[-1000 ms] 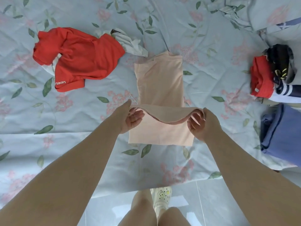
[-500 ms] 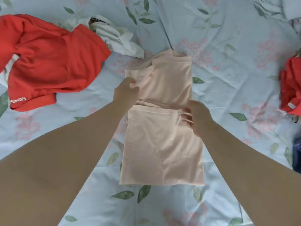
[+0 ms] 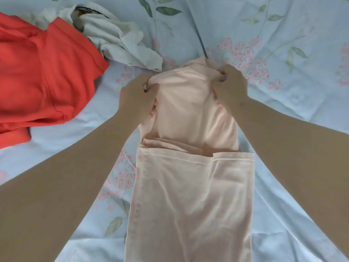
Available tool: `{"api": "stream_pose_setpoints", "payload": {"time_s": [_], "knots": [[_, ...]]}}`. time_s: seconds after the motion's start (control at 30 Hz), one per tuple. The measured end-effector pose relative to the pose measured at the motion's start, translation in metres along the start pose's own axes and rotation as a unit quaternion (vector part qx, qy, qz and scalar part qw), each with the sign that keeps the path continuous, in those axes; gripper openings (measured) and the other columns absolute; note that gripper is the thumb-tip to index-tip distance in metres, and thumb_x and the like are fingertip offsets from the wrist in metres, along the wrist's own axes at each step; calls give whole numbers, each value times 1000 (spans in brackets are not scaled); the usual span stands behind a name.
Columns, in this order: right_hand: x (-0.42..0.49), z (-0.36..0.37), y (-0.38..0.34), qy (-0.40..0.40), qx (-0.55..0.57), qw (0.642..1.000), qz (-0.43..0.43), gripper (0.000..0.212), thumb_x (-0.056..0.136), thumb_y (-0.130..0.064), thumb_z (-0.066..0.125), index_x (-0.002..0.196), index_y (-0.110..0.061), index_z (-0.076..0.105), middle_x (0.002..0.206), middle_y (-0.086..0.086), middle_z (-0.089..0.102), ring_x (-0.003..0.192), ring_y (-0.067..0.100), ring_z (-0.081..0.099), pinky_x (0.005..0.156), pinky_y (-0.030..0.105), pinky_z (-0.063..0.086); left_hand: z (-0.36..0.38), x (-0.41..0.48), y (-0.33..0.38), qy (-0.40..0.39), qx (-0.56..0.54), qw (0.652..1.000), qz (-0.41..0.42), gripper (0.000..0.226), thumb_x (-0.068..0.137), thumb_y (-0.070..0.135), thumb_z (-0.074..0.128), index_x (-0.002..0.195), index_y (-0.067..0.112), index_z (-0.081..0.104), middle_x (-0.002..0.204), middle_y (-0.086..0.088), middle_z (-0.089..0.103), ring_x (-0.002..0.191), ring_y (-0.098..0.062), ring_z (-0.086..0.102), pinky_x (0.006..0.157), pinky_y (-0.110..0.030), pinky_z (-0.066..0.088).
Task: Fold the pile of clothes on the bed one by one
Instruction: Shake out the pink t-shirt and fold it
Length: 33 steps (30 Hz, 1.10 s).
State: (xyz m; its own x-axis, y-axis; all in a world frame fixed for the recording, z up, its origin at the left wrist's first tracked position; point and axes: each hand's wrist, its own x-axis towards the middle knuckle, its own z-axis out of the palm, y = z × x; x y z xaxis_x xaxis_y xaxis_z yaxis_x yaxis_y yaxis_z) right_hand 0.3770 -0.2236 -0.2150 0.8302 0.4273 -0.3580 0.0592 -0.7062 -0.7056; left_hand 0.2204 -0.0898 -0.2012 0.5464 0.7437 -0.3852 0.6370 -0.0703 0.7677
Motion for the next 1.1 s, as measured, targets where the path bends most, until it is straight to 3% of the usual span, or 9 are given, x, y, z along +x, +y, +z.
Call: {"api": "stream_pose_setpoints", "payload": {"time_s": [0.13, 0.3, 0.4, 0.57, 0.67, 0.73, 0.83, 0.93, 1.1], "knots": [[6, -5, -4, 104, 48, 990, -83, 24, 87, -11, 42, 73, -31, 40, 68, 4, 60, 65, 26, 55, 64, 42, 52, -11, 2, -6, 62, 5, 996, 69, 10, 90, 26, 49, 86, 27, 58, 57, 7, 57, 58, -19, 59, 64, -36, 52], [-19, -3, 7, 23, 40, 998, -45, 40, 88, -11, 47, 126, -24, 45, 93, 0, 60, 84, 19, 57, 74, 24, 47, 0, -6, -27, 80, 114, 990, 30, 43, 89, 22, 52, 132, 20, 44, 98, -3, 56, 97, -24, 54, 80, -32, 43], [-56, -6, 20, 14, -23, 995, -98, 32, 89, -29, 52, 119, -16, 57, 99, -2, 60, 88, 18, 56, 87, 32, 45, 0, -37, -41, 94, 165, 974, 120, 49, 83, 33, 48, 128, 13, 50, 119, -11, 53, 111, -31, 48, 95, -34, 34], [-122, -25, 54, -159, -175, 966, -105, 37, 71, -68, 42, 84, -37, 59, 79, -22, 54, 94, 8, 55, 89, 27, 27, -6, -91, -59, -101, 311, 898, 295, 58, 76, 64, 41, 109, 23, 66, 110, 3, 64, 110, -18, 40, 86, -35, 27], [-137, -38, 64, -223, -281, 929, -95, 46, 71, -69, 53, 106, -40, 57, 101, -23, 51, 112, 5, 43, 87, 22, 16, -10, -98, -53, -222, 416, 854, 219, 74, 70, 72, 38, 129, 29, 50, 120, 10, 56, 116, -16, 42, 90, -29, 20], [-139, -45, 67, -244, -346, 901, -94, 33, 78, -54, 60, 106, -36, 55, 99, -17, 53, 110, 12, 46, 86, 26, 19, -11, -95, -47, -224, 423, 858, 188, 47, 81, 57, 52, 120, 29, 52, 108, 12, 55, 110, -15, 49, 86, -28, 23], [-136, -59, 61, -230, -357, 901, -85, 19, 84, -37, 59, 70, -31, 47, 73, -11, 48, 97, 19, 52, 78, 30, 20, -22, -90, -28, -282, 388, 865, 144, 22, 87, 38, 61, 85, 18, 52, 80, 7, 48, 88, -17, 51, 67, -28, 30], [-124, -75, 38, -177, -321, 925, -97, 8, 83, -34, 62, 80, -28, 59, 79, -5, 54, 99, 21, 52, 79, 30, 22, -44, -82, 9, -327, 349, 874, 90, 29, 86, 33, 66, 99, 8, 61, 93, -1, 58, 94, -21, 55, 72, -28, 36], [-72, -84, -23, 78, -245, 952, -168, 33, 88, -32, 59, 119, -20, 60, 120, 8, 57, 118, 30, 45, 94, 37, 31, -65, -22, 69, -83, 270, 948, 149, 18, 84, 32, 68, 88, 17, 59, 86, -3, 57, 95, -28, 56, 62, -14, 37]]}}
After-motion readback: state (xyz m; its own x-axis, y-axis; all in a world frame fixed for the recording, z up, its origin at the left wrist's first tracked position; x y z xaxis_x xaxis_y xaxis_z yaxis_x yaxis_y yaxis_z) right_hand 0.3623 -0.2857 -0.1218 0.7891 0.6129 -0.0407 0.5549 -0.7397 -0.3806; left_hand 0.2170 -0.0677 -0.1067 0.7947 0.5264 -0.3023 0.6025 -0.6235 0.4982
